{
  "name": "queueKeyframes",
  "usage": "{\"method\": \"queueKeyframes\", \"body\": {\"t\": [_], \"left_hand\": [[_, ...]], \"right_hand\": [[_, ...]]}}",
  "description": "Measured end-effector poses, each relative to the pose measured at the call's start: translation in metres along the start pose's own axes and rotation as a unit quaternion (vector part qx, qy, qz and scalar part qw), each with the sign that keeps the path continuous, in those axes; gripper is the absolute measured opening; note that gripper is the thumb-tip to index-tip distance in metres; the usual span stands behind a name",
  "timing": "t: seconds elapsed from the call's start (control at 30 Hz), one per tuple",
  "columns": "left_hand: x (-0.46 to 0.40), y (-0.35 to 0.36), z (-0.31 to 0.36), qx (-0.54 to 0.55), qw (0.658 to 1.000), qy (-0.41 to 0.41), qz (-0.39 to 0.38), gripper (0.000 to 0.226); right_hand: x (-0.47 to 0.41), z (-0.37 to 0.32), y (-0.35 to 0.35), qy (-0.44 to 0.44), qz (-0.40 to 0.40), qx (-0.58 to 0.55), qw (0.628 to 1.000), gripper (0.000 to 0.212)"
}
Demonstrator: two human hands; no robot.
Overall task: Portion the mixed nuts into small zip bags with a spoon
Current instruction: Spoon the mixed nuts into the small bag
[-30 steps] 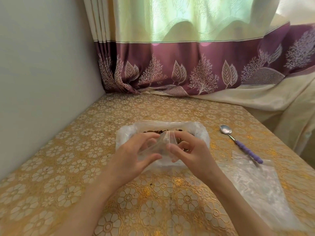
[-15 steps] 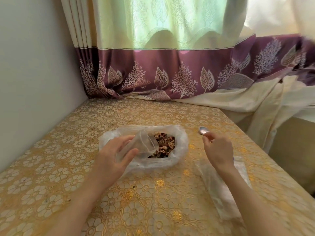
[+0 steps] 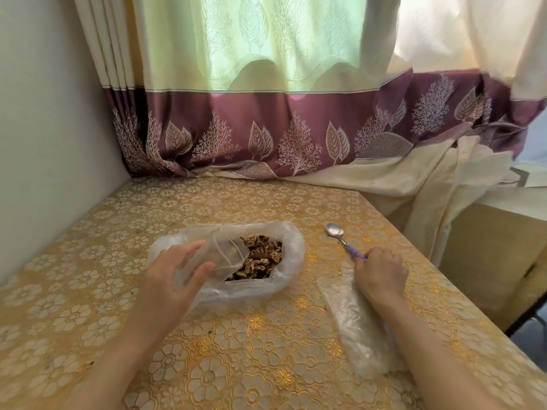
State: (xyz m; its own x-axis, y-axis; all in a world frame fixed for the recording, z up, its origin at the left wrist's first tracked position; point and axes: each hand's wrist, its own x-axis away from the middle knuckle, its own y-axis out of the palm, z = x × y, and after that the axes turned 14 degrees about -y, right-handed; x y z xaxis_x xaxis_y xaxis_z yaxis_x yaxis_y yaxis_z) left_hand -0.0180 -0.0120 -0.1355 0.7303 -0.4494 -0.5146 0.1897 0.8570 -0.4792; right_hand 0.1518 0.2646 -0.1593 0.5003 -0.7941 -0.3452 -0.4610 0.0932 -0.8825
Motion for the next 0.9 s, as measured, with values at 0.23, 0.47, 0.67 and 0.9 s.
{"method": "queueKeyframes", "body": {"t": [0.23, 0.47, 0.67, 0.9], "left_hand": [[-0.001, -0.003, 0.004, 0.008, 1.000, -0.021, 0.005, 0.037], [-0.005, -0.009, 0.005, 0.033, 0.997, -0.060, 0.021, 0.035], [-0.017, -0.027, -0.003, 0.035, 0.993, -0.094, 0.058, 0.030], [-0.017, -0.039, -0.031, 0.001, 0.992, -0.107, 0.065, 0.027]], "right_hand": [[-0.001, -0.031, -0.018, -0.098, 0.191, -0.243, 0.946, 0.012], [0.016, -0.089, -0.030, -0.117, 0.142, -0.571, 0.800, 0.004], [0.017, -0.096, -0.023, -0.073, 0.082, -0.677, 0.728, 0.006], [0.008, -0.102, -0.017, -0.151, 0.168, -0.525, 0.820, 0.027]]}}
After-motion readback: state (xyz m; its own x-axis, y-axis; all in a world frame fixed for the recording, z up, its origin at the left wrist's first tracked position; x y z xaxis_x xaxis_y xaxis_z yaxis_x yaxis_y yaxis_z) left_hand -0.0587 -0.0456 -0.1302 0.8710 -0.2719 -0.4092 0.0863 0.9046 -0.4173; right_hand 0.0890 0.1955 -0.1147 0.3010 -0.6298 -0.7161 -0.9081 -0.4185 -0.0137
